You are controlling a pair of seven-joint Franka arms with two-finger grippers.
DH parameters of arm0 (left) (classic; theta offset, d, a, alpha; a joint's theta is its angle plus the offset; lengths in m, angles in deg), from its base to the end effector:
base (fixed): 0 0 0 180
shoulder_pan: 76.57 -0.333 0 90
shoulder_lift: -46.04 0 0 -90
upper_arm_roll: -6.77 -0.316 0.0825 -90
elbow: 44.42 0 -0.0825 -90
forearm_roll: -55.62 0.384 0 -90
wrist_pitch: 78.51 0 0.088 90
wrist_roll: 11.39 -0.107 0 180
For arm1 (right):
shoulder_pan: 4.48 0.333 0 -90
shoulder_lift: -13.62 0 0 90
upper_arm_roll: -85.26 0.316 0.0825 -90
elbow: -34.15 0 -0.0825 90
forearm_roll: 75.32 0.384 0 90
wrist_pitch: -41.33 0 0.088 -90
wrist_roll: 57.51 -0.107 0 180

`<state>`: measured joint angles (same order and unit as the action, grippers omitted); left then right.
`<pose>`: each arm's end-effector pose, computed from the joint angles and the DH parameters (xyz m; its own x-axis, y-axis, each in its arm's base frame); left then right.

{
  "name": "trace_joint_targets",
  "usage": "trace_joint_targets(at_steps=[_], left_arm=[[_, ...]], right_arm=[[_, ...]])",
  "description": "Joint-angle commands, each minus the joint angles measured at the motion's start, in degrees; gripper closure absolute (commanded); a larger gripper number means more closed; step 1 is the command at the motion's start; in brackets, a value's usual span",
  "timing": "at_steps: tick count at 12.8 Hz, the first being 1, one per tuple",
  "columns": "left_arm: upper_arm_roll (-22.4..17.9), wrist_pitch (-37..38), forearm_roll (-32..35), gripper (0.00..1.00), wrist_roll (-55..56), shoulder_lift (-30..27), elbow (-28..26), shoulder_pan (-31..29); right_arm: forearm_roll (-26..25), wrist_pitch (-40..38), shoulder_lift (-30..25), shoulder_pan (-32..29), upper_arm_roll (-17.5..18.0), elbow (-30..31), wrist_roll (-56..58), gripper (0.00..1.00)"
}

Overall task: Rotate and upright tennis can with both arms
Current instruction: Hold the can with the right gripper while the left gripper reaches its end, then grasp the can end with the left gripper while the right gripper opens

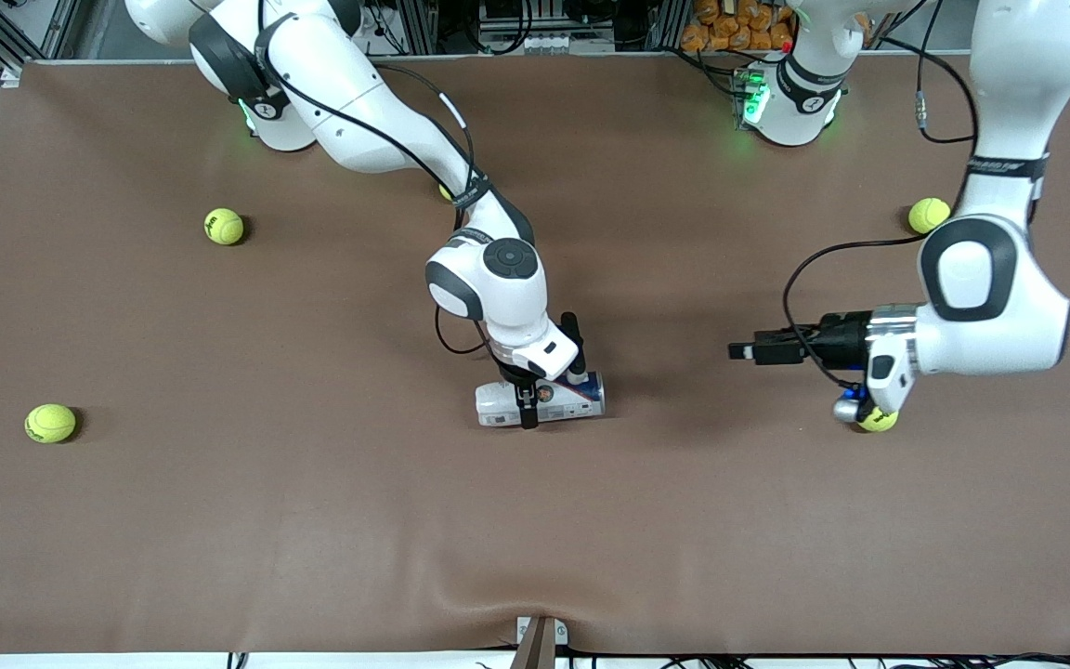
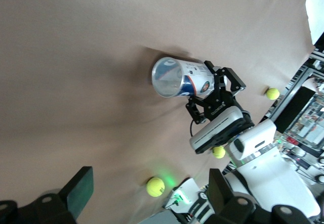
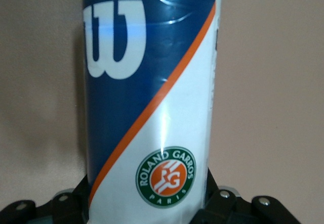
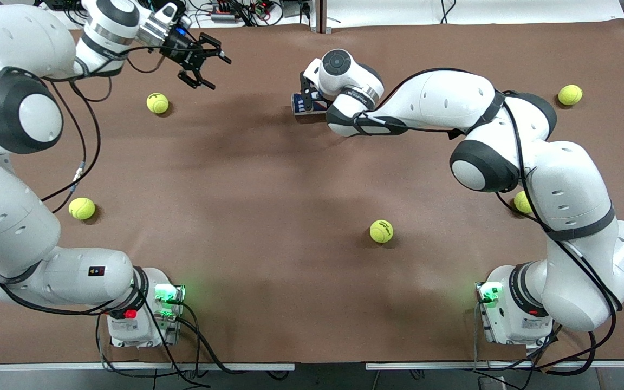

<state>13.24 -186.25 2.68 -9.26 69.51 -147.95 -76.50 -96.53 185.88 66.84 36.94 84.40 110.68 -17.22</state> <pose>0.6139 -0.1254 0.3227 0.8747 0.1543 -0.4594 0.4489 -0.6150 0.6482 0.5751 0.5006 0.1925 -0.1178 0.9927 -0.0273 0.9267 0.1198 0.3562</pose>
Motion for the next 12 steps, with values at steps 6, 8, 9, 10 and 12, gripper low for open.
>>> trace_joint_targets(at_steps=[6,8,9,10,12], left_arm=[[0.11,-6.08,-11.91,0.00,-1.34,5.35,0.35,4.06],[0.11,-6.16,-14.63,0.00,-1.43,5.97,0.88,4.24],[0.11,-6.43,-16.65,0.00,-2.38,6.84,1.14,4.24],[0.11,-6.78,-19.54,0.00,-4.92,7.64,1.14,4.24],[0.11,-7.22,-27.09,0.00,-13.77,10.97,1.14,4.42]], right_arm=[[-7.97,0.83,1.27,1.56,-0.89,-0.95,-8.65,0.00],[-7.79,0.39,0.75,1.55,-0.89,-0.95,-8.73,0.00],[-7.71,0.04,0.05,1.55,-0.89,-0.95,-8.73,0.00],[-7.53,-0.66,-0.83,1.38,-0.81,-0.95,-8.73,0.00],[-7.00,-2.51,-2.06,0.94,-0.63,-1.03,-8.91,0.00]])
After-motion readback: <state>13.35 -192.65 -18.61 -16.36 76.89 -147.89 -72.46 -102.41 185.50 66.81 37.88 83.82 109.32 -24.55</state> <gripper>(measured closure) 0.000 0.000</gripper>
